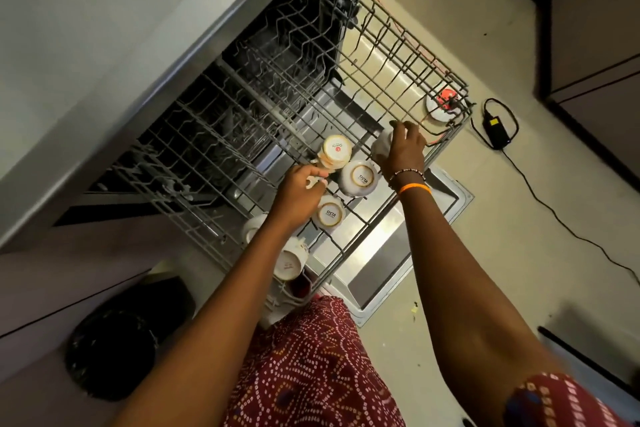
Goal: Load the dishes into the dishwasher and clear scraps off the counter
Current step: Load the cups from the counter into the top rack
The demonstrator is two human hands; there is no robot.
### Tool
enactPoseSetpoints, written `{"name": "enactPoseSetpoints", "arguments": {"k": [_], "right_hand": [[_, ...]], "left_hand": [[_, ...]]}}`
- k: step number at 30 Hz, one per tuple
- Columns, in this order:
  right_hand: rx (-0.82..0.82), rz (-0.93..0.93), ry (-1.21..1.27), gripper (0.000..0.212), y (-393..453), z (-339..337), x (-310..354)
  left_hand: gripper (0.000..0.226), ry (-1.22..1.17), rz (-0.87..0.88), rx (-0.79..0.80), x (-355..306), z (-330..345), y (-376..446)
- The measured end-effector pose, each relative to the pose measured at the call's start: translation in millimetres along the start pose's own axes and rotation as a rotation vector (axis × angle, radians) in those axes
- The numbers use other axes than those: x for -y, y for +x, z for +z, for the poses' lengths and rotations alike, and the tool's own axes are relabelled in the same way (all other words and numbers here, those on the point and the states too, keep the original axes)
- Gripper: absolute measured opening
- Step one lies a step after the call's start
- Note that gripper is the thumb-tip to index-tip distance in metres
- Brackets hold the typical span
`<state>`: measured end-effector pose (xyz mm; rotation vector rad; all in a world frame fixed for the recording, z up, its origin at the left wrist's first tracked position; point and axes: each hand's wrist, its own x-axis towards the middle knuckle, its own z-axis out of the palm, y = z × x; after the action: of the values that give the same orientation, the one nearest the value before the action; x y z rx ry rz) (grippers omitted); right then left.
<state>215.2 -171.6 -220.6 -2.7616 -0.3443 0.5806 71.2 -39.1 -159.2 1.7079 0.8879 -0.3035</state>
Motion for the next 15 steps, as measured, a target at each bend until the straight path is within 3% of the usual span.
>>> {"name": "enactPoseSetpoints", "arguments": {"k": [6, 11, 15], "right_hand": [[-0.098, -0.154, 0.167, 0.045, -56.1, 9.8, 43.6], [0.035, -0.331, 0.263, 0.027, -116.1, 37.3, 97.4], [0.159, -0.456, 0.383, 0.021, -173.4, 52.6, 149.7]], "left_hand": [[0.017, -0.109, -0.038, -0.032, 15.4, -15.1, -14.1], [0.016, -0.214, -0.062, -0.125, 39.6, -41.8, -47.6], [0.021, -0.298, -0.058, -0.298, 72.3, -81.3, -94.9]]}}
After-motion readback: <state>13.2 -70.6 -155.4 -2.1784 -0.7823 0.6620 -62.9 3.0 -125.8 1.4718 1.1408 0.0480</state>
